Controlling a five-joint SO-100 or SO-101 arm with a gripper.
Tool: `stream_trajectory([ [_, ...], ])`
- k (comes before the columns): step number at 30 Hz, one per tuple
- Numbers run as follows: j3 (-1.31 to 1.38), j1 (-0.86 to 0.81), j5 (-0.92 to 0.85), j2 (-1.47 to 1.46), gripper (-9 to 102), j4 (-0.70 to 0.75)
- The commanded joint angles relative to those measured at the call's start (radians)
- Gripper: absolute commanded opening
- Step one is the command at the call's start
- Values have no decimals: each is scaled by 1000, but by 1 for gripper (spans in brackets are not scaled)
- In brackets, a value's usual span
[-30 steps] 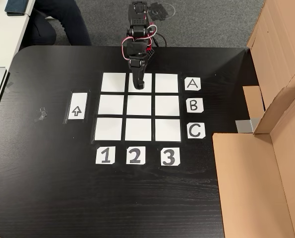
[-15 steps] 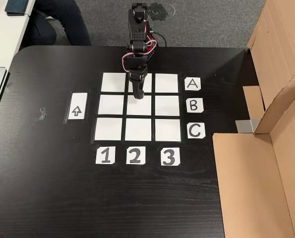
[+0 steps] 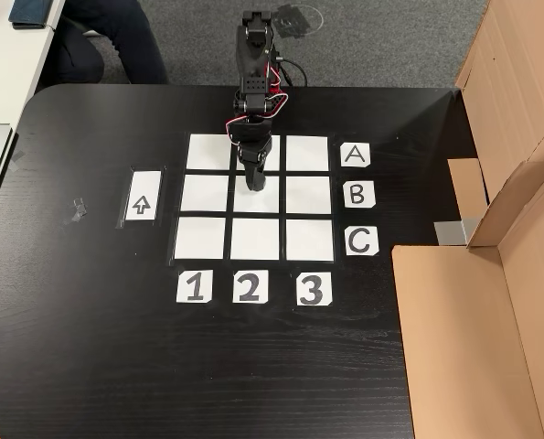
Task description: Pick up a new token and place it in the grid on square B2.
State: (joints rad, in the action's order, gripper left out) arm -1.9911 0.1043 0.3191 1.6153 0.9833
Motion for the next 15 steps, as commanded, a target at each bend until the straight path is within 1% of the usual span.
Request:
stream_trajectory([
  [1,3,-11,6,-12,14,-17],
  [15,17,-31,2,-120,14,-72],
])
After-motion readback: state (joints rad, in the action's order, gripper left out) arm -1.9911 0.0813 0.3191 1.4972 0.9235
